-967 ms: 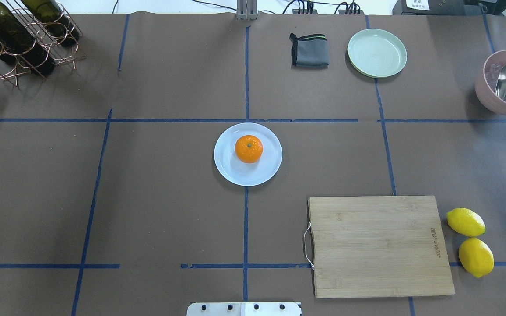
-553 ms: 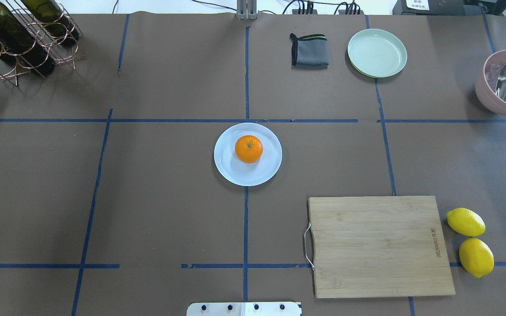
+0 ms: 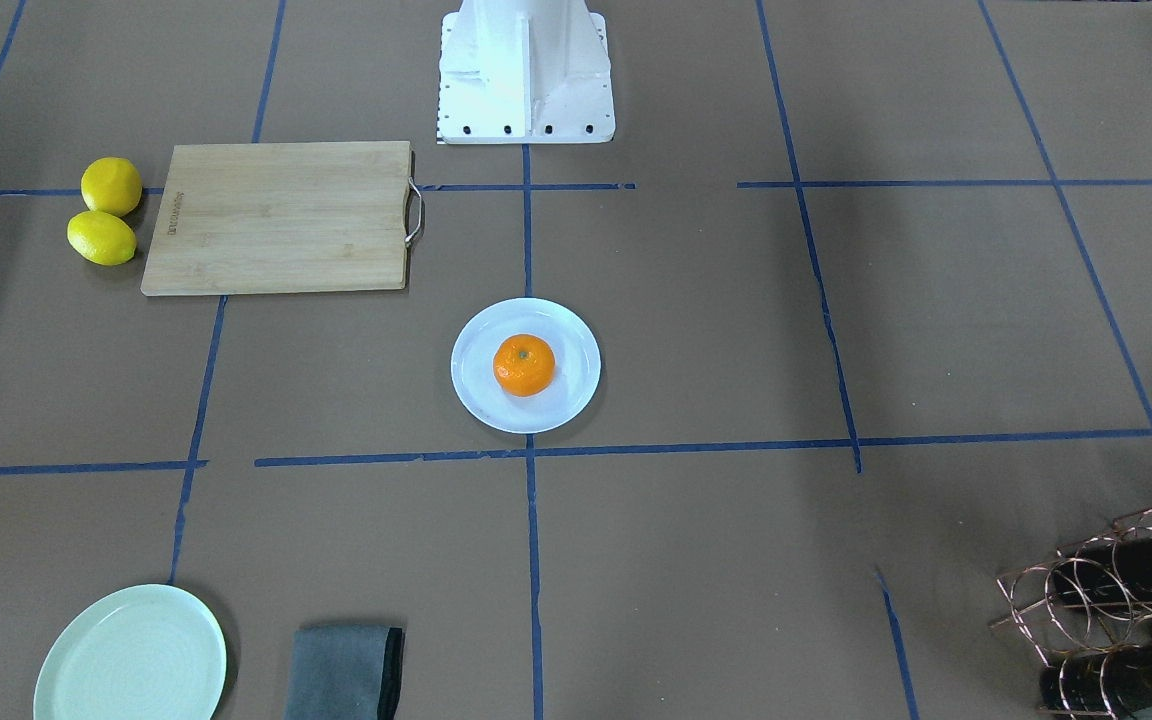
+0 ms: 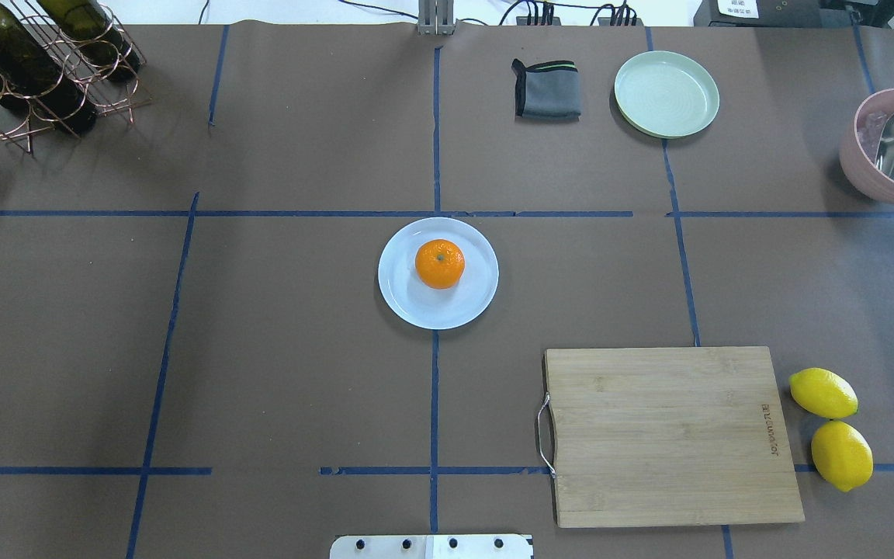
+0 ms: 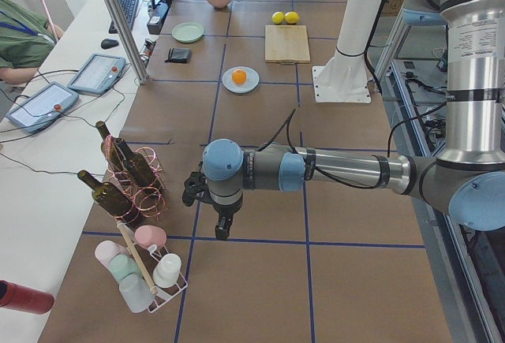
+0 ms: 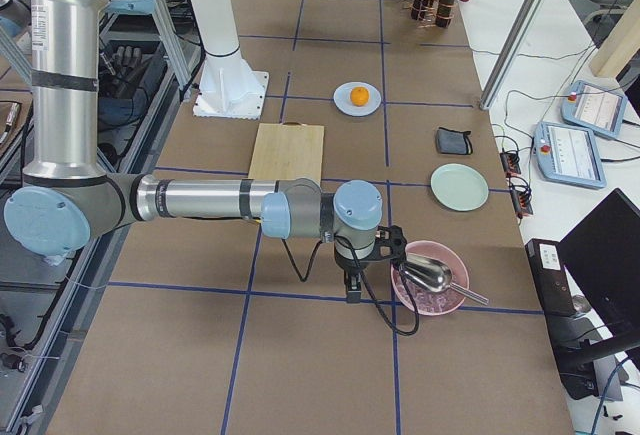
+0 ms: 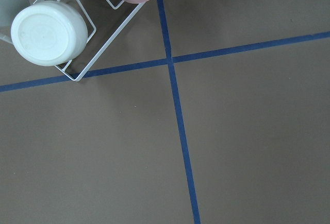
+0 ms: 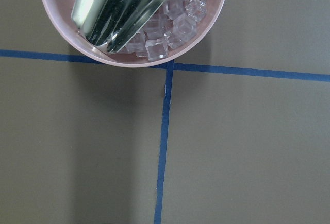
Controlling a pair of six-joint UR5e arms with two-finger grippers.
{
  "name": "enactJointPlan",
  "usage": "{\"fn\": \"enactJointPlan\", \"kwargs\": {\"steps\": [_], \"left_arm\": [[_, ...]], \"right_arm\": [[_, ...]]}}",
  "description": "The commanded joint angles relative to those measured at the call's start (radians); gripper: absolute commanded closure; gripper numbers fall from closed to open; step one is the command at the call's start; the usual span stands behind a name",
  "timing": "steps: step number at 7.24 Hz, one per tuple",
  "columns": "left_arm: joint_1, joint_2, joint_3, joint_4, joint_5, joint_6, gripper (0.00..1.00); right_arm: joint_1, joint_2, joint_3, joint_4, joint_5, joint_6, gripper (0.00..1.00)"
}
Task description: Pick orange to plate
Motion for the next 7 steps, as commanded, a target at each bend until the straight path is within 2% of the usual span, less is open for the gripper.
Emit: {"fn": "enactJointPlan", "kwargs": {"steps": [1,7], "left_arm": [[0.000,0.008,-0.001,-0.005,0.001,0.000,0.00],[0.000,0.008,0.002,-0.006,0.012,0.000,0.00]], "right_arm": [[0.001,-0.003,-0.006,-0.002,-0.001,0.000,0.00],[0.001,-0.017,-0.010,0.004,0.005,-0.008,0.00]]}}
